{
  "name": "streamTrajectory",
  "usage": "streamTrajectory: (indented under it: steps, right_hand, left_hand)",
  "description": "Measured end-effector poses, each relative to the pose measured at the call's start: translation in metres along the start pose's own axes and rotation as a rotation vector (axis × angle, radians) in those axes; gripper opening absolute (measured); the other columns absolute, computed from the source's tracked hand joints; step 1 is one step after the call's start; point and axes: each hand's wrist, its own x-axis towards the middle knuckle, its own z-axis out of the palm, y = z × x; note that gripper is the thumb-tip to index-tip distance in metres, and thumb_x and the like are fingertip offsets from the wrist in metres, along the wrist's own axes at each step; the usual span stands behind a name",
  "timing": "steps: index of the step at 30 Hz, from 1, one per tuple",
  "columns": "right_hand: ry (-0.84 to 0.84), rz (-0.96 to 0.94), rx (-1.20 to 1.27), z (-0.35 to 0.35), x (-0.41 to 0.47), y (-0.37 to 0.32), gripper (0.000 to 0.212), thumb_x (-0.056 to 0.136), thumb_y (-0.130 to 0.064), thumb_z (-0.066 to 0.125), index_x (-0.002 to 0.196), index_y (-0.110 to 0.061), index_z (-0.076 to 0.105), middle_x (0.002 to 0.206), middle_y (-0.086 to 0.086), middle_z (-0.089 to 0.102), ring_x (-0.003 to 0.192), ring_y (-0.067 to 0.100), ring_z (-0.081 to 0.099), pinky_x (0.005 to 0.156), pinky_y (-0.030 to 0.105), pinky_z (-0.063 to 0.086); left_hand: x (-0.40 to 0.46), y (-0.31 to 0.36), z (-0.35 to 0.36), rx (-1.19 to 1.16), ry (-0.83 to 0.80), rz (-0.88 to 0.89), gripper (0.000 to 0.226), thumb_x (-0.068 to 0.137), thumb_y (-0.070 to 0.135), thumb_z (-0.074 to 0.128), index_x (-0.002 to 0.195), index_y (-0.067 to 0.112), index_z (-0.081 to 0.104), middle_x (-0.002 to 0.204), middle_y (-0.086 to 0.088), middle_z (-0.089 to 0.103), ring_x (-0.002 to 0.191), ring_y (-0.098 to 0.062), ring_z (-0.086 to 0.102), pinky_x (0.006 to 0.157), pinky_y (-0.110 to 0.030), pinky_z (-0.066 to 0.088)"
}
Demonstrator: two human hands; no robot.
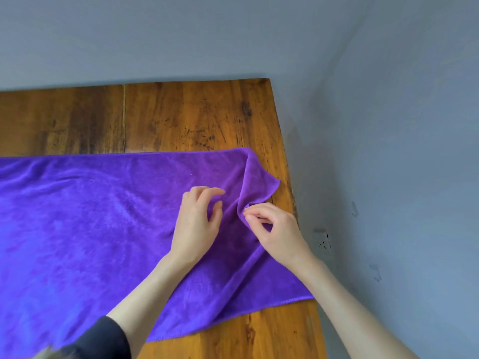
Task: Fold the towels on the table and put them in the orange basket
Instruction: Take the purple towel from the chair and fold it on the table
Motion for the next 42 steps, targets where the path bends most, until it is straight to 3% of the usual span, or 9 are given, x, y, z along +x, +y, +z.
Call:
streamTrajectory:
  steps: [6,11,14,17,23,27,32,38,42]
  right_hand:
    - [0.135,0.098,-0.014,0.001,-0.02,0.012,0.019,0.09,-0.01,0.056,0.095,-0.028,0.054,0.097,-0.009,0.059,0.084,0.002,0.064,0.073,0.011,0.05]
    - [0.136,0.248,-0.247,-0.008,-0.037,0.025,0.025,0.083,-0.032,0.068,0.102,-0.018,0.06,0.099,-0.01,0.052,0.083,0.001,0.053,0.073,0.012,0.044]
    - [0.063,0.189,-0.489,-0.01,-0.048,0.026,0.04,0.077,-0.041,0.072,0.107,-0.017,0.06,0.106,-0.004,0.052,0.093,0.011,0.051,0.079,0.024,0.044]
    - [0.041,0.218,-0.579,-0.014,-0.058,0.03,0.025,0.087,-0.032,0.063,0.107,-0.018,0.06,0.107,-0.002,0.056,0.091,0.011,0.055,0.075,0.017,0.045]
    - [0.003,0.291,-0.425,-0.024,-0.058,0.023,0.007,0.092,-0.03,0.055,0.087,-0.026,0.054,0.071,-0.016,0.054,0.057,-0.003,0.049,0.049,0.003,0.033]
    - [-0.07,0.372,-0.152,-0.019,-0.045,-0.001,0.022,0.088,-0.034,0.061,0.074,-0.032,0.045,0.058,-0.011,0.059,0.057,0.0,0.053,0.053,0.012,0.038]
    - [-0.206,0.28,-0.016,0.009,-0.033,-0.054,0.026,0.085,-0.028,0.066,0.069,-0.028,0.046,0.041,-0.012,0.048,0.046,0.004,0.043,0.052,0.013,0.034]
    - [-0.448,0.28,0.174,0.079,-0.026,-0.127,0.016,0.086,-0.02,0.065,0.076,-0.023,0.053,0.058,-0.004,0.056,0.057,0.015,0.056,0.061,0.038,0.057]
    - [-0.566,0.269,0.228,0.142,-0.025,-0.165,0.013,0.088,-0.017,0.061,0.078,-0.023,0.054,0.063,-0.004,0.06,0.057,0.016,0.061,0.055,0.031,0.057]
  left_hand:
    - [0.023,0.02,0.012,0.009,-0.206,0.12,0.021,0.093,0.012,0.053,0.106,0.017,0.069,0.102,0.0,0.062,0.09,-0.017,0.048,0.078,-0.017,0.036]
    - [0.023,0.029,0.028,0.146,-0.272,0.065,0.036,0.085,0.04,0.063,0.111,0.015,0.064,0.107,0.001,0.057,0.098,-0.019,0.048,0.087,-0.034,0.042]
    - [0.019,0.031,0.036,0.238,-0.237,0.081,0.031,0.086,0.031,0.064,0.109,0.01,0.062,0.108,-0.003,0.055,0.101,-0.023,0.049,0.086,-0.036,0.042]
    - [0.022,0.032,0.035,0.112,-0.116,0.003,0.012,0.089,0.018,0.059,0.098,0.01,0.064,0.093,-0.001,0.057,0.09,-0.021,0.052,0.079,-0.032,0.043]
    - [0.04,0.034,0.009,-0.315,-0.06,-0.3,0.006,0.089,0.016,0.06,0.084,0.014,0.061,0.073,0.004,0.064,0.07,-0.013,0.063,0.073,-0.029,0.054]
    - [0.043,0.038,-0.02,-0.667,-0.058,-0.495,0.01,0.092,0.009,0.054,0.085,0.012,0.06,0.075,-0.003,0.064,0.063,-0.008,0.064,0.055,-0.023,0.056]
    - [0.041,0.026,-0.072,-0.715,0.014,-0.507,0.011,0.095,0.008,0.051,0.098,0.007,0.061,0.076,-0.001,0.062,0.053,0.0,0.059,0.05,-0.019,0.052]
    - [0.03,-0.02,-0.144,-0.698,0.118,-0.521,0.019,0.095,0.016,0.05,0.109,0.014,0.063,0.083,0.007,0.061,0.06,0.006,0.054,0.05,-0.015,0.046]
    - [0.011,-0.066,-0.189,-0.696,0.185,-0.521,0.021,0.094,0.016,0.051,0.114,0.016,0.059,0.087,0.005,0.06,0.07,-0.001,0.055,0.056,-0.017,0.051]
